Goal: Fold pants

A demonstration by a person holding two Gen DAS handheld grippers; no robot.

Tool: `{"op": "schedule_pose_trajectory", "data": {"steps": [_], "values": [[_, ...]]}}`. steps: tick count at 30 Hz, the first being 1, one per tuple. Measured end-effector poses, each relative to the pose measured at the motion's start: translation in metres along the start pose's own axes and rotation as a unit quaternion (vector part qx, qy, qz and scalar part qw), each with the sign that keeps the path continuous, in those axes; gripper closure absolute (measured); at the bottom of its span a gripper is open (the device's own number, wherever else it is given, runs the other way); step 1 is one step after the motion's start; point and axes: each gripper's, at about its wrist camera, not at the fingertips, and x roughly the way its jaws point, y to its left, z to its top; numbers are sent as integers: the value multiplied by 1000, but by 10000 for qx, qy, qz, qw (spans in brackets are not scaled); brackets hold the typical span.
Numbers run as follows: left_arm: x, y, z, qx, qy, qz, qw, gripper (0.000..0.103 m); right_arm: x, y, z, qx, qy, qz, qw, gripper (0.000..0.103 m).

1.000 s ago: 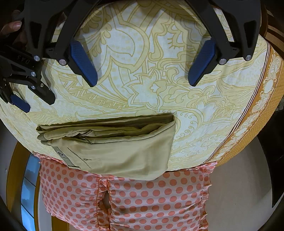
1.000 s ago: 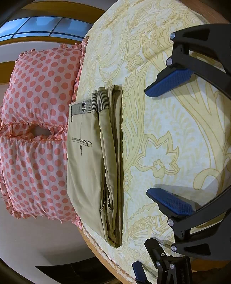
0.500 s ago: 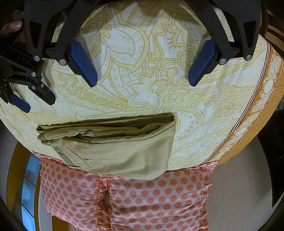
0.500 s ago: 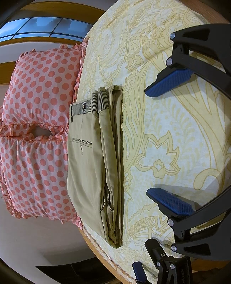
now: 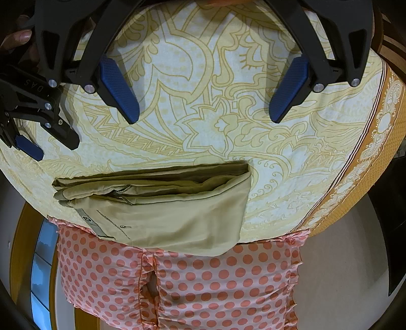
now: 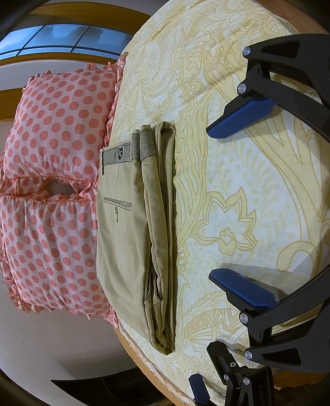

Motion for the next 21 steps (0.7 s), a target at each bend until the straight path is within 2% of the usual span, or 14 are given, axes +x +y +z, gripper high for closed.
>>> {"op": "schedule_pose_trajectory", "data": {"steps": [21], "values": [[0,-2,-1,5,-14,2,10000,2,0,0,0,7,-7,-9,10000,1]]}}
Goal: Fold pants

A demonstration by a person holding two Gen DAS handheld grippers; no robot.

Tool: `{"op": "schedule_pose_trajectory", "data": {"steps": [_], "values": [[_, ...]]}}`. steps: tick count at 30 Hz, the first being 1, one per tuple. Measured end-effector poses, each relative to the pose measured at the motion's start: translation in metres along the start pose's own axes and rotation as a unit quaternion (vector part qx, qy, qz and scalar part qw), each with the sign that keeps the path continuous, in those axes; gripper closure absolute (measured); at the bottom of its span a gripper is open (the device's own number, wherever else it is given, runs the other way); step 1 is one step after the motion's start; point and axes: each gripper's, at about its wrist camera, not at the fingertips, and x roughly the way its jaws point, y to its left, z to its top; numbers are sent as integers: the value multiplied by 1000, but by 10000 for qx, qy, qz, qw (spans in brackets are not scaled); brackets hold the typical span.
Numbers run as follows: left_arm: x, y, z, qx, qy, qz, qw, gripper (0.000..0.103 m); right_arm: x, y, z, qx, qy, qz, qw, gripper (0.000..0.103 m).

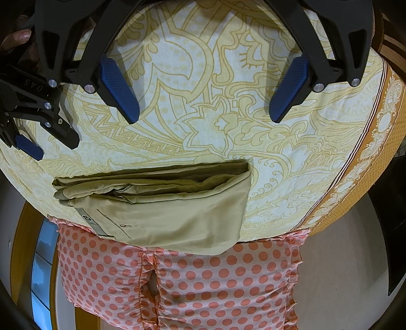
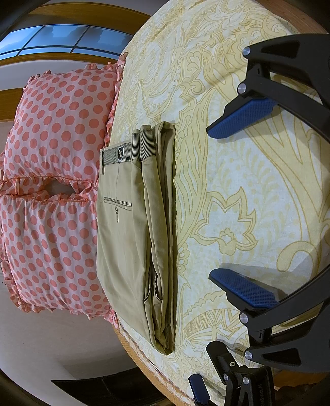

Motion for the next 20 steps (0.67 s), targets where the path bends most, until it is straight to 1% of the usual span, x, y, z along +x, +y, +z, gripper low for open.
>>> {"op": "schedule_pose_trajectory", "data": {"steps": [20], "values": [[0,-1,0,-18,1,13,10000,2,0,0,0,6,-5,-8,10000,1]]}}
